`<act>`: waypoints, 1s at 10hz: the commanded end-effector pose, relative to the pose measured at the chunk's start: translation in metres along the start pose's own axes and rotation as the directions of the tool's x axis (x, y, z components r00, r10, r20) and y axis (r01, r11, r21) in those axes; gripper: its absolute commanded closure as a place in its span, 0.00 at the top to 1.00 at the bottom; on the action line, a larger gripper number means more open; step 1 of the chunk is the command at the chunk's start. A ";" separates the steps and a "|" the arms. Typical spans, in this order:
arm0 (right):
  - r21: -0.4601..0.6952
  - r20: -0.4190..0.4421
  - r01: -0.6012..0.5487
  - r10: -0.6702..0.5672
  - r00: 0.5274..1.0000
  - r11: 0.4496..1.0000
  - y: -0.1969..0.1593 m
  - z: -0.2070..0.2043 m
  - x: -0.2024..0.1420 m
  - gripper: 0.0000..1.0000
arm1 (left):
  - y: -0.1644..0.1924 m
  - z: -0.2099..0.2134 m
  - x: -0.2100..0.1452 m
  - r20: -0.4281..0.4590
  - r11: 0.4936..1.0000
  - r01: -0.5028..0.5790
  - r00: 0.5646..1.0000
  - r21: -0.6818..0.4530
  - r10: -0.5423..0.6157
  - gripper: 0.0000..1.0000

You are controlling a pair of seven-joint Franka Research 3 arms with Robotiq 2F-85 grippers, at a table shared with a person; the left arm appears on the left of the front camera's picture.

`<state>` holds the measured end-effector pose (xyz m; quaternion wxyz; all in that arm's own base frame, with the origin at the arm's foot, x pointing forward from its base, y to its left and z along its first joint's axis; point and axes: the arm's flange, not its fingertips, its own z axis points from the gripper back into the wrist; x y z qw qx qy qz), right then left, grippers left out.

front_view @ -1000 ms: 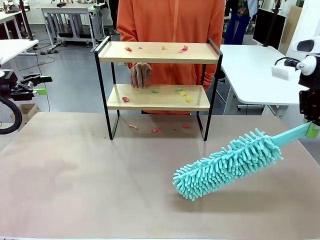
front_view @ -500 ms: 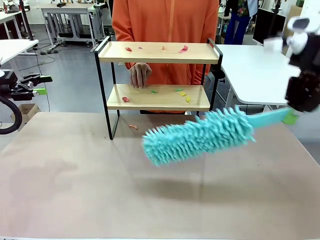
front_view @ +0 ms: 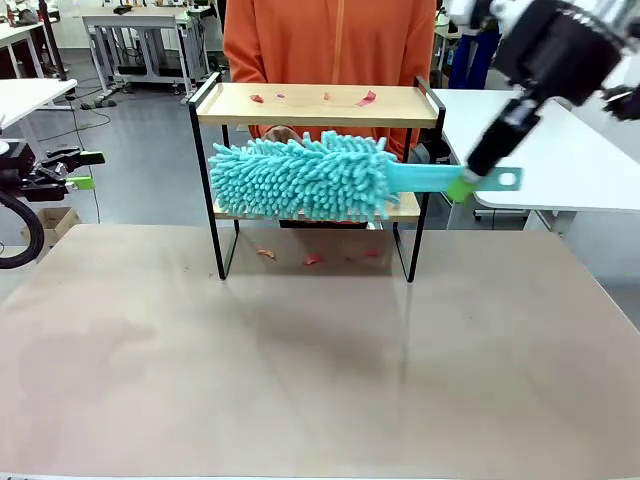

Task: Clean the shelf.
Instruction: Clean the specific section of the Shelf indicated by the human with the Duster.

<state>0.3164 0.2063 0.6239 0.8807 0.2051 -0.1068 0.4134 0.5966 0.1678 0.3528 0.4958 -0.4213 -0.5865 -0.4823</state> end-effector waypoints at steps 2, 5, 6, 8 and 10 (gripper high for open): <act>-0.058 -0.002 -0.040 0.040 0.999 0.998 0.032 -0.011 -0.008 0.13 | -0.002 0.001 0.003 -0.004 1.000 0.010 1.000 -0.004 -0.010 1.00; -0.033 0.018 0.056 -0.056 0.998 0.998 0.019 -0.010 0.008 0.13 | -0.002 0.001 0.003 -0.004 1.000 0.010 1.000 -0.004 -0.010 1.00; -0.039 0.010 0.039 -0.039 0.999 0.998 0.029 -0.015 0.006 0.13 | -0.002 0.001 0.003 -0.004 1.000 0.010 1.000 -0.004 -0.010 1.00; -0.127 0.044 0.230 -0.226 0.973 0.965 0.062 -0.057 0.040 0.13 | -0.002 0.001 0.003 -0.004 1.000 0.010 1.000 -0.004 -0.010 1.00; -0.193 0.111 0.335 -0.319 0.941 0.922 0.084 -0.071 0.051 0.13 | -0.002 0.001 0.003 -0.004 1.000 0.010 1.000 -0.004 -0.010 1.00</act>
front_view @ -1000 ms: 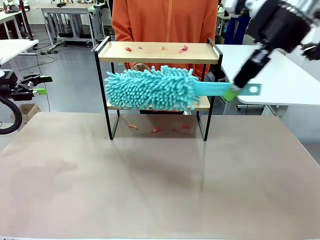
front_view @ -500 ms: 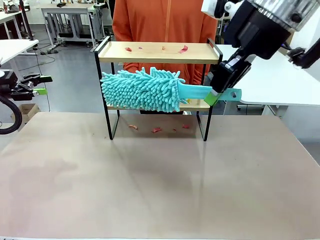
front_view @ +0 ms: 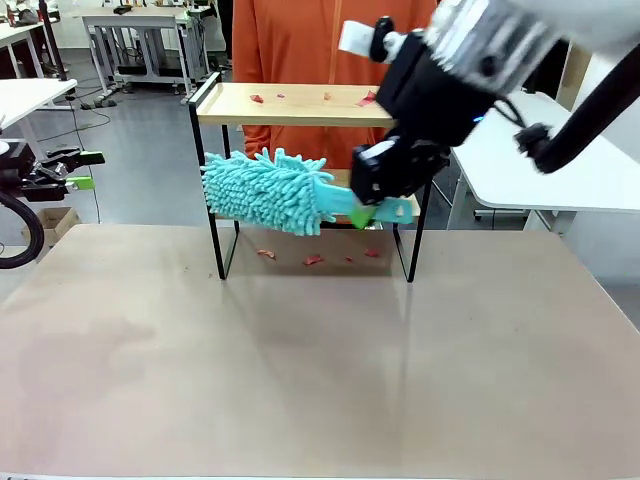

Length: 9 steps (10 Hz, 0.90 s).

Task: Clean the shelf.
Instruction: Clean the specific section of the Shelf indicated by the human with the Duster.

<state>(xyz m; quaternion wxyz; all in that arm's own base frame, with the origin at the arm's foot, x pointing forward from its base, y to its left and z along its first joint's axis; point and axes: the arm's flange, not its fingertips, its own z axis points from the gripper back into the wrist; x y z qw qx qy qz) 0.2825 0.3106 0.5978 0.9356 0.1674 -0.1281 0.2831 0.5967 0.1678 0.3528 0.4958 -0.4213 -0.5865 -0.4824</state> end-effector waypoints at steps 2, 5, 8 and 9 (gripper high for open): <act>-0.137 0.100 0.190 -0.177 0.979 0.972 0.029 -0.011 0.020 0.13 | -0.002 0.001 0.003 -0.004 1.000 0.010 1.000 -0.004 -0.010 1.00; -0.151 0.189 0.316 -0.286 0.939 0.937 0.055 -0.032 0.055 0.13 | -0.002 0.001 0.003 -0.004 1.000 0.010 1.000 -0.004 -0.010 1.00; -0.160 0.239 0.404 -0.361 0.901 0.901 0.072 -0.058 0.094 0.13 | -0.002 0.001 0.003 -0.004 1.000 0.010 1.000 -0.004 -0.010 1.00; -0.194 0.259 0.423 -0.370 0.892 0.885 0.076 -0.069 0.107 0.13 | -0.002 0.001 0.003 -0.004 1.000 0.010 1.000 -0.004 -0.010 1.00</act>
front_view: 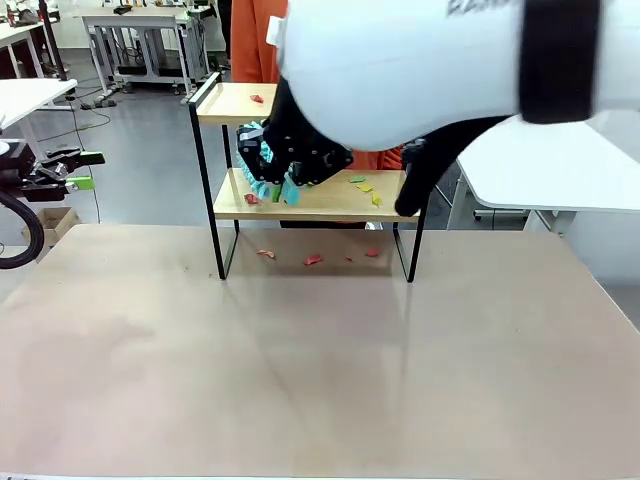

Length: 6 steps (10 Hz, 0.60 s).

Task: Clean the shelf.
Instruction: Clean the specific section of the Shelf indicated by the human with the Duster.

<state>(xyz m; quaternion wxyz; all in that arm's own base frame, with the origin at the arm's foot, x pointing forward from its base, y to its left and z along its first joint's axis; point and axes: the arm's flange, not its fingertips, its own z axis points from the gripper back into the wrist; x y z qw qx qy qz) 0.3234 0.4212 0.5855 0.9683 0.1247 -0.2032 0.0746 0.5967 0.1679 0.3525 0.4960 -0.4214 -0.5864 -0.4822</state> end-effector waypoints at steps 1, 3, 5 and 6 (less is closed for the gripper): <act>-0.098 0.068 0.049 -0.043 0.997 0.994 0.029 -0.022 0.022 0.13 | -0.002 0.001 0.003 -0.004 1.000 0.011 1.000 -0.005 -0.011 1.00; -0.034 0.019 0.015 -0.014 1.000 0.999 0.005 -0.011 0.007 0.13 | -0.002 0.001 0.003 -0.004 1.000 0.011 1.000 -0.005 -0.011 1.00; -0.034 0.019 0.015 -0.014 1.000 0.999 0.005 -0.011 0.007 0.13 | -0.002 0.001 0.003 -0.004 1.000 0.011 1.000 -0.005 -0.011 1.00; -0.059 0.026 0.021 -0.019 0.999 0.998 0.007 -0.024 0.012 0.13 | -0.002 0.001 0.003 -0.004 1.000 0.011 1.000 -0.005 -0.011 1.00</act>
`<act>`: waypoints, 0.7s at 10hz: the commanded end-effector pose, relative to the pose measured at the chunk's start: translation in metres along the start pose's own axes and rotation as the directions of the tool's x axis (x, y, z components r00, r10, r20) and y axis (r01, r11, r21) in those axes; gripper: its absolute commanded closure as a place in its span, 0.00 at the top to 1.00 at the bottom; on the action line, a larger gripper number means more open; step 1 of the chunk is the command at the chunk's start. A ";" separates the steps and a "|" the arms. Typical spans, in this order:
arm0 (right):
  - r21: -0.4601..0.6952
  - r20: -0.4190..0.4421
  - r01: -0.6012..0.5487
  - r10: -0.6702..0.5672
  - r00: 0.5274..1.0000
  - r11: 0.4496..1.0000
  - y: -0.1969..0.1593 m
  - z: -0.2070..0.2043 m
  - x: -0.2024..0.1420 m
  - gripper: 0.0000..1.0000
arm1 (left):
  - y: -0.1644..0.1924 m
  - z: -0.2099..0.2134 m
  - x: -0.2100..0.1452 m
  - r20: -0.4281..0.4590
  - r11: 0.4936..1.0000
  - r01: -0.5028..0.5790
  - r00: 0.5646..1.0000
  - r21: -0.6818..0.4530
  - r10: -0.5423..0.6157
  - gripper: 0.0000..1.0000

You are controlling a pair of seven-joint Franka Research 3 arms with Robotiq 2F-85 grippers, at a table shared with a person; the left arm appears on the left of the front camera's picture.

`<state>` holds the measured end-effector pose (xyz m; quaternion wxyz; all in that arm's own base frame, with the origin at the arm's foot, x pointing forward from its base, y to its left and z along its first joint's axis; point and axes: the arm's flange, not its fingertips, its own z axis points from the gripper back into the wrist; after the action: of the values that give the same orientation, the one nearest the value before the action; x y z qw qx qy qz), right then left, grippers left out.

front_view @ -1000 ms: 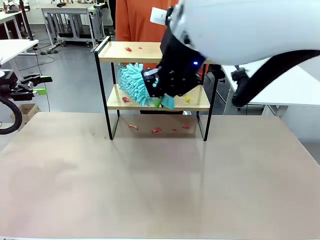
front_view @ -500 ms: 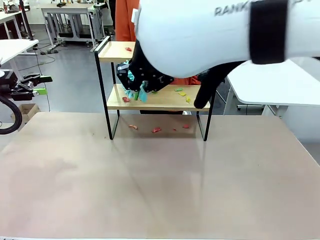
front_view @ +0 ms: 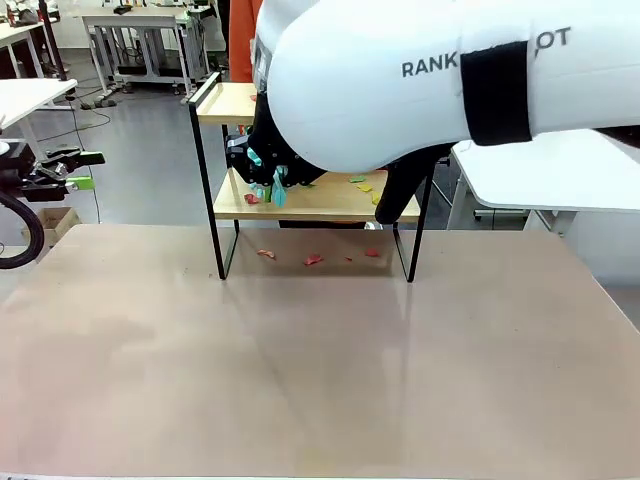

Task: Clean the shelf.
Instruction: Clean the specific section of the Shelf indicated by the human with the Duster.

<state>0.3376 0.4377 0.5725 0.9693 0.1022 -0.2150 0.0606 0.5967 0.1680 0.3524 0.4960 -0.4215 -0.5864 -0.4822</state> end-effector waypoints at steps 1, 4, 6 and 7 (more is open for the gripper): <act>-0.065 0.034 0.024 -0.022 0.999 0.998 0.020 -0.011 0.007 0.13 | -0.002 0.001 0.003 -0.004 1.000 0.011 1.000 -0.005 -0.011 1.00; -0.063 0.095 0.083 -0.077 0.992 0.995 0.062 -0.031 0.018 0.13 | -0.002 0.001 0.003 -0.004 1.000 0.011 1.000 -0.005 -0.011 1.00; -0.060 0.119 0.118 -0.110 0.987 0.991 0.076 -0.045 0.025 0.13 | -0.002 0.001 0.003 -0.004 1.000 0.011 1.000 -0.005 -0.011 1.00; -0.064 0.125 0.117 -0.108 0.986 0.991 0.083 -0.052 0.027 0.13 | -0.002 0.001 0.003 -0.004 1.000 0.011 1.000 -0.005 -0.011 1.00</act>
<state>0.3623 0.5080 0.5480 0.9622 0.0910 -0.2564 0.0098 0.5968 0.1680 0.3525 0.4960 -0.4214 -0.5864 -0.4822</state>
